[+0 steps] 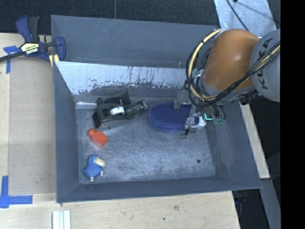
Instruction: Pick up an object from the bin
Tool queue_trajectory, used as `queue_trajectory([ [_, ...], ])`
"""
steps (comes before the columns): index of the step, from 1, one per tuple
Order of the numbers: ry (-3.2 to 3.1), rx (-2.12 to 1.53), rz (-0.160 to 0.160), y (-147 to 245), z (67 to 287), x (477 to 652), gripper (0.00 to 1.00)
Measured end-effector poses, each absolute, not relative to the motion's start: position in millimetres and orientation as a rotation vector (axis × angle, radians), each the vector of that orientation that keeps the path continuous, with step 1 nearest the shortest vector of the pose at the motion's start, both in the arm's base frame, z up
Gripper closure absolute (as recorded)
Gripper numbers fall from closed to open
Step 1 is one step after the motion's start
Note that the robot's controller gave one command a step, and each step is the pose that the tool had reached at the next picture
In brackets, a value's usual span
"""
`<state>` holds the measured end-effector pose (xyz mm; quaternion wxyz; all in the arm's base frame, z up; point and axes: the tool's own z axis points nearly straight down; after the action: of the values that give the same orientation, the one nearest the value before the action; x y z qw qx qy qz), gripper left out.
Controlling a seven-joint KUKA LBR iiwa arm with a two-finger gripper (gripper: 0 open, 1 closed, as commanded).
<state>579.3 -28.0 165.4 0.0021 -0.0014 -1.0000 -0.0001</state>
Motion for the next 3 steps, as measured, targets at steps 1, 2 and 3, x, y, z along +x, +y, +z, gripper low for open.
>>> queue_trajectory([
  [1,-3.143,0.046,-0.002,-87.5,67.7,625.1,0.0],
  [2,-3.15,0.05,-0.002,-85.5,74.4,627.2,1.0],
  [3,-3.151,0.085,0.002,-70.0,187.6,579.2,1.0],
])
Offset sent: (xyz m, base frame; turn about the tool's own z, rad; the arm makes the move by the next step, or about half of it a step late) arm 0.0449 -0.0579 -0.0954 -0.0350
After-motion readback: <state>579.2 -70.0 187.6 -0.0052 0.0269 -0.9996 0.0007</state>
